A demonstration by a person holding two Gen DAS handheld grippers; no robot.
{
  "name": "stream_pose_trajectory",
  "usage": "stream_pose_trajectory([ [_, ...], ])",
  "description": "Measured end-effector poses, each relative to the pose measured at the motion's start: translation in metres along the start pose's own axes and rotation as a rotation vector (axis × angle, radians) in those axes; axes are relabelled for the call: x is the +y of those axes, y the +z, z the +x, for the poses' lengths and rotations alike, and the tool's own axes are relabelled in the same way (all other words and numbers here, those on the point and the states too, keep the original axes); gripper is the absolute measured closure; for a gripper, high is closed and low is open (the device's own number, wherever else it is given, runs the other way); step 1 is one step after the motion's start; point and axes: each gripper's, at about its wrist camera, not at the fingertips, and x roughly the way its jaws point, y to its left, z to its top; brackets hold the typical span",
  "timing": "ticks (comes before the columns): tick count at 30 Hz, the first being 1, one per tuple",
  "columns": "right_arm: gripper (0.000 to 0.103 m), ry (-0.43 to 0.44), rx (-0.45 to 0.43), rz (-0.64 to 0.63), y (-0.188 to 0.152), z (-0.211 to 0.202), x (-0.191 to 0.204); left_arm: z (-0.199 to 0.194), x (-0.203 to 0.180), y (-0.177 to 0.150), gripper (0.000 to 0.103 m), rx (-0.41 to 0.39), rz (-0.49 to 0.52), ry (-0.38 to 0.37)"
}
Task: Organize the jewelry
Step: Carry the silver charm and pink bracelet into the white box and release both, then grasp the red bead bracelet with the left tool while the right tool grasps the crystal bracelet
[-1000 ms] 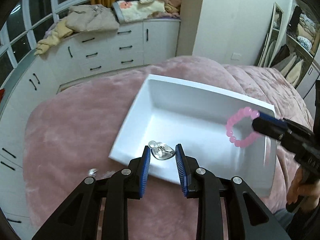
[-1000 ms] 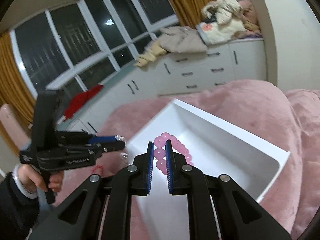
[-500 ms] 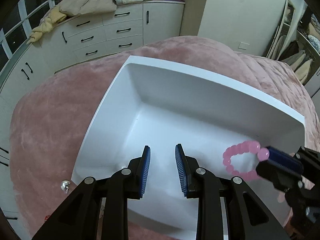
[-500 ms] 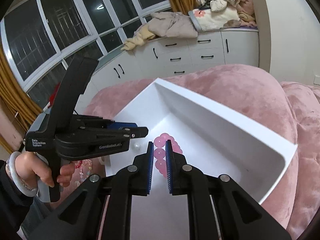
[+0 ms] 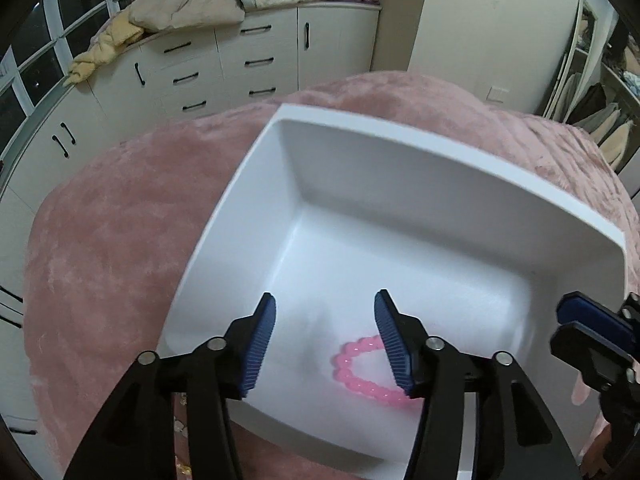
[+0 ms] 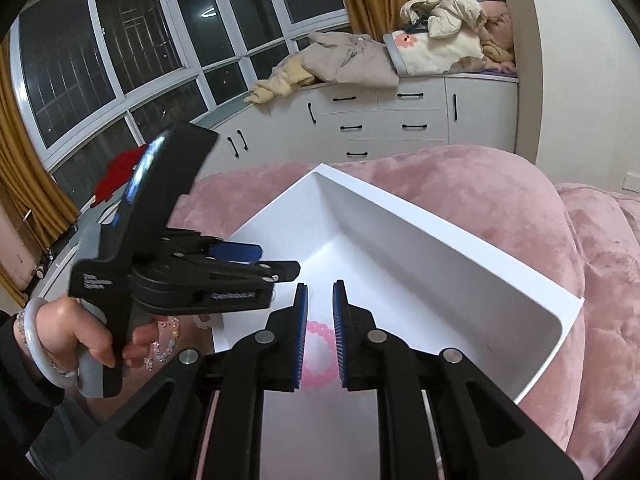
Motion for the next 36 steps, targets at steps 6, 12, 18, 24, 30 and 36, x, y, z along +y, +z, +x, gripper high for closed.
stream_pose_trajectory([
  [6,0.064,-0.011,-0.137,-0.071,0.000,-0.027,0.021,-0.039,0.012,-0.002,0.025,-0.111,-0.012,-0.011],
  [12,0.022,-0.017,-0.293,-0.170,-0.007,-0.050,0.052,-0.083,0.042,-0.018,0.010,-0.192,-0.057,0.001],
  [18,0.005,-0.005,-0.374,-0.308,-0.020,-0.054,0.092,-0.123,0.088,-0.049,0.008,-0.245,-0.132,0.032],
  [24,0.005,0.029,-0.263,-0.407,-0.038,-0.024,0.131,-0.145,0.140,-0.089,0.004,-0.275,-0.207,0.114],
  [30,0.005,0.093,-0.174,-0.463,-0.052,0.003,0.163,-0.135,0.183,-0.134,0.004,-0.227,-0.266,0.212],
  [36,0.005,0.114,-0.097,-0.493,-0.059,0.023,0.178,-0.113,0.210,-0.173,0.004,-0.195,-0.327,0.226],
])
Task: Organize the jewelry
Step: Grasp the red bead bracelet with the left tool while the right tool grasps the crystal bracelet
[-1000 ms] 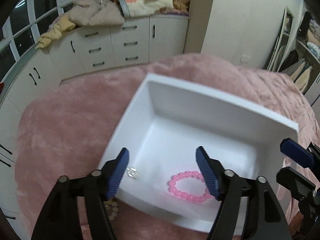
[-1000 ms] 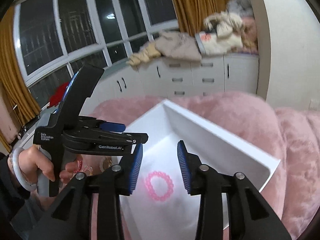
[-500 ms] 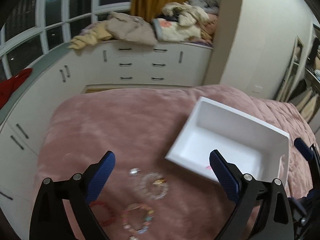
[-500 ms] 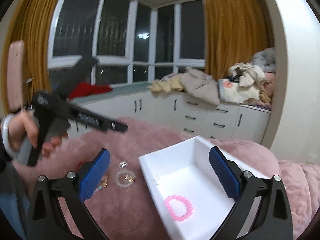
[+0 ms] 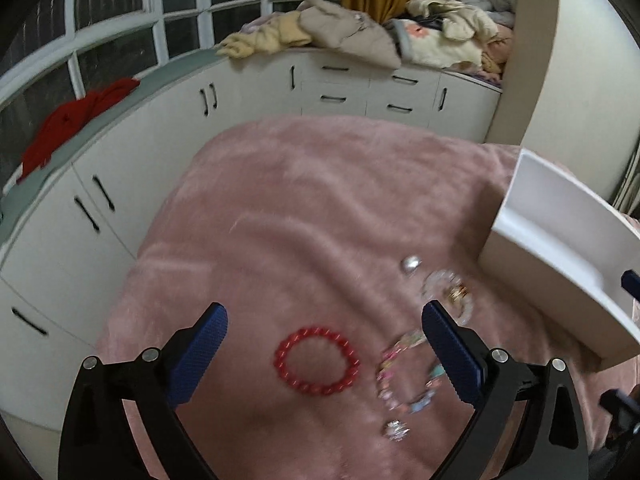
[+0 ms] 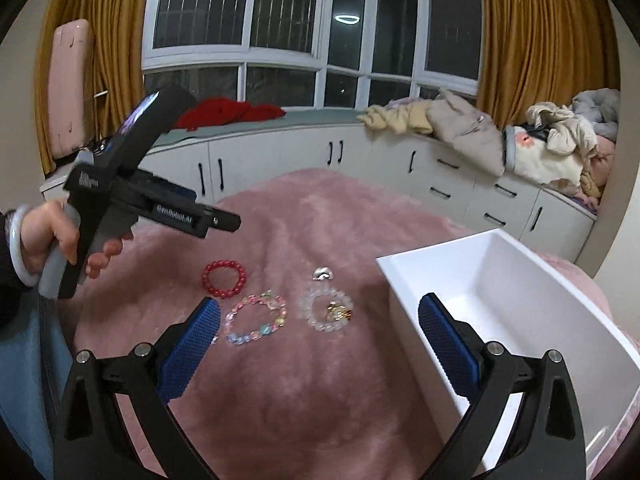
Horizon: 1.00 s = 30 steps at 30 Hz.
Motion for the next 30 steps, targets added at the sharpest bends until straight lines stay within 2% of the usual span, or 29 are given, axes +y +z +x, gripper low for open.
stream_pose_trajectory([
  [5,0.005,0.054,0.032,0.007,0.007,0.009,0.010,0.021,0.022,-0.019,0.004,0.048,-0.060,-0.017],
  [11,0.006,0.111,0.129,0.018,0.017,0.048,0.024,0.037,0.033,-0.028,0.004,0.084,-0.070,0.003],
  [16,0.018,0.101,0.183,0.017,0.013,0.082,0.034,0.056,0.038,-0.038,0.004,0.122,-0.055,0.023],
  [22,0.019,0.075,0.263,0.031,-0.010,0.120,0.031,0.078,0.035,-0.044,0.005,0.163,-0.033,0.027],
  [24,0.025,0.072,0.282,0.045,-0.015,0.133,0.027,0.084,0.033,-0.045,0.006,0.165,-0.023,0.028],
  [25,0.032,0.071,0.292,0.053,-0.017,0.139,0.025,0.086,0.032,-0.045,0.008,0.165,-0.018,0.034],
  [26,0.038,0.073,0.301,0.062,-0.019,0.144,0.024,0.089,0.031,-0.046,0.012,0.162,-0.011,0.047],
  [27,0.039,0.074,0.313,0.072,-0.022,0.150,0.022,0.091,0.031,-0.046,0.020,0.159,-0.005,0.060],
  [29,0.057,0.082,0.332,0.086,-0.027,0.158,0.019,0.096,0.030,-0.047,0.021,0.158,-0.002,0.071],
  [30,0.062,0.096,0.339,0.092,-0.030,0.161,0.018,0.097,0.030,-0.046,0.022,0.156,-0.003,0.071],
])
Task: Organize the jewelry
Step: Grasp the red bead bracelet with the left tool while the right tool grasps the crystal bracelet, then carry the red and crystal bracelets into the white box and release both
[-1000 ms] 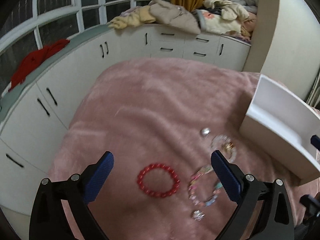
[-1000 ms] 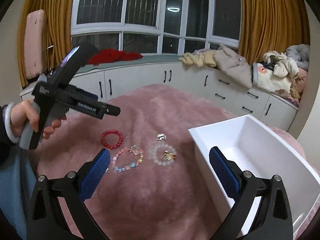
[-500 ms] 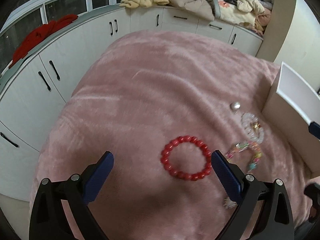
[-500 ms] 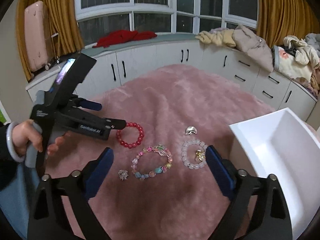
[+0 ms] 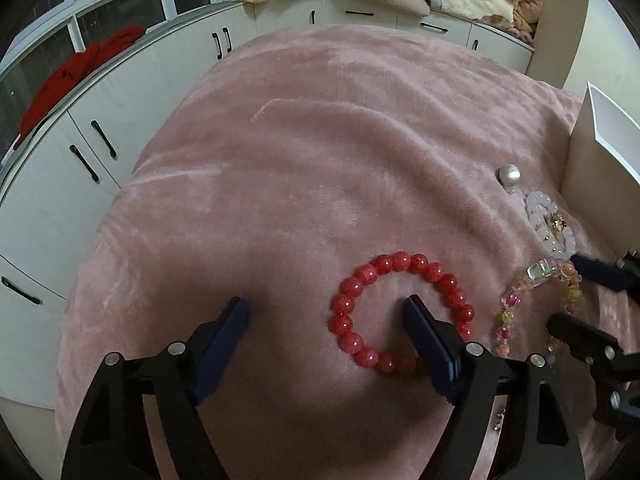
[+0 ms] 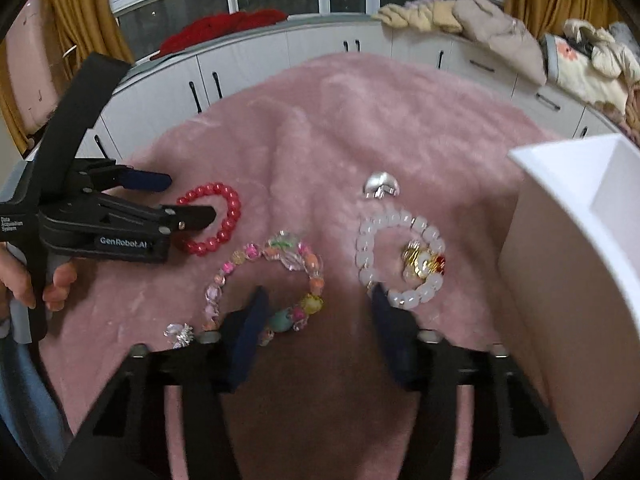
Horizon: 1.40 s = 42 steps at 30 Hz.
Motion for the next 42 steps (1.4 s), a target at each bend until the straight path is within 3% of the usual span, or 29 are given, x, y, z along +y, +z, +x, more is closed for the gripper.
stream_pose_trajectory([
  [5,0.076,0.029,0.007,0.021,-0.004,0.003,-0.004,0.000,-0.001,-0.001,0.034,-0.019,0.003,0.004],
  [16,0.090,0.064,-0.012,0.047,-0.002,-0.011,-0.005,-0.012,0.002,-0.008,0.087,-0.058,-0.011,0.051],
  [27,0.092,0.095,-0.093,0.049,0.007,-0.048,0.000,-0.036,0.007,-0.014,0.088,-0.107,-0.068,0.012],
  [42,0.092,0.091,-0.253,0.103,0.014,-0.116,-0.017,-0.094,-0.038,-0.011,0.088,-0.277,0.078,-0.017],
])
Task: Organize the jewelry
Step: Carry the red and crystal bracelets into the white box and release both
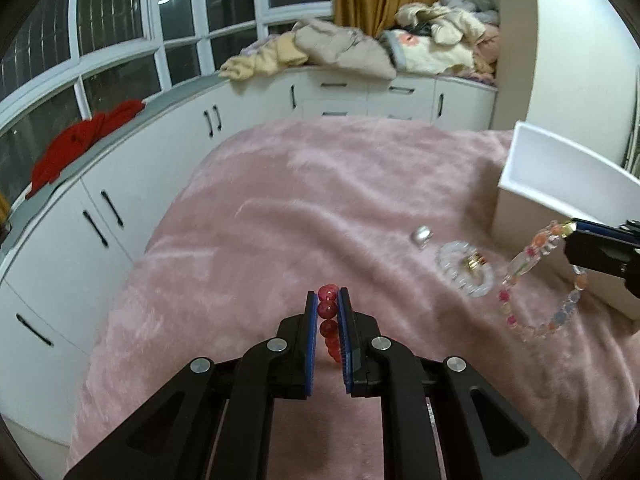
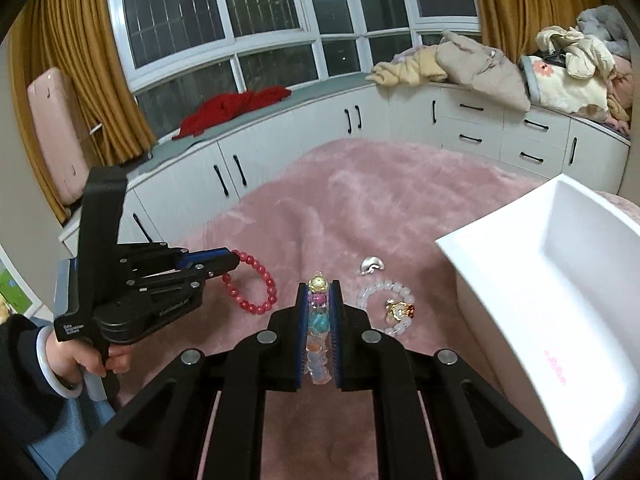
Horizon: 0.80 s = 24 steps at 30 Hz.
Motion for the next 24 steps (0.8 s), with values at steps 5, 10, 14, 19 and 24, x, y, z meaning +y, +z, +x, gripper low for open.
stream_pose_trajectory([
  [5,0.092,-0.003,-0.045,0.018,0.005,-0.023,-0.006,-0.009,-0.015,0.015,0.088,-0.015,0.037,-0.009],
  [10,0.092,-0.014,-0.101,0.024,0.011,-0.046,-0.009,-0.020,-0.028,0.024,0.088,-0.027,0.043,-0.037],
  [14,0.092,-0.023,-0.140,0.029,0.017,-0.063,-0.013,-0.032,-0.045,0.034,0.088,-0.045,0.073,-0.068],
  [19,0.092,-0.037,-0.184,0.045,0.022,-0.085,-0.021,-0.048,-0.072,0.049,0.088,-0.068,0.097,-0.120],
  [24,0.092,-0.065,-0.217,0.068,0.024,-0.103,-0.034,-0.057,-0.095,0.068,0.088,-0.068,0.094,-0.195],
])
